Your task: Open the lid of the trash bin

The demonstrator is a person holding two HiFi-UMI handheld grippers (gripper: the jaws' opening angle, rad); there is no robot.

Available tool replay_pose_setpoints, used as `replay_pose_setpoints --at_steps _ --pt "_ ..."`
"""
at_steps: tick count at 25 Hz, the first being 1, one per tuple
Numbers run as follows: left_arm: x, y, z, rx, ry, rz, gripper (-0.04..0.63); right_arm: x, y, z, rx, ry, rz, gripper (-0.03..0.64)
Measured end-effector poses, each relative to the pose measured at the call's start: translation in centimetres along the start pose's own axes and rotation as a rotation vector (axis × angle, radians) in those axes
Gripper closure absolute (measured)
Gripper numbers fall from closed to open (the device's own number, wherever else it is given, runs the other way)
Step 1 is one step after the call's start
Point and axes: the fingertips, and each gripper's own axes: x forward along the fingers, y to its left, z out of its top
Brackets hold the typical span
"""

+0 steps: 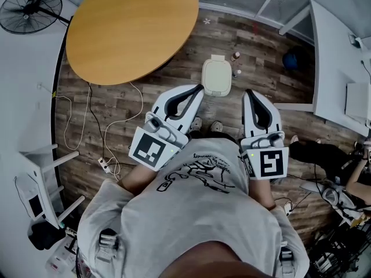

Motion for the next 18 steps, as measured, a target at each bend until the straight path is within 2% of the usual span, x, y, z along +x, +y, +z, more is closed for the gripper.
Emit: replay_pose_setpoints --at_steps 9,18 --pt "4.2 -1.1 -0.6 -0.004 0.016 -0.011 0.580 -0.3 -4.6 -0.7 -0.017 0.024 -0.008 0.611" --pt "6.0 -2.1 -3.2 0.026 0.088 -0.053 0.579 -0.3 -6.3 -2.5 -0.026 0.045 -0.005 0.611"
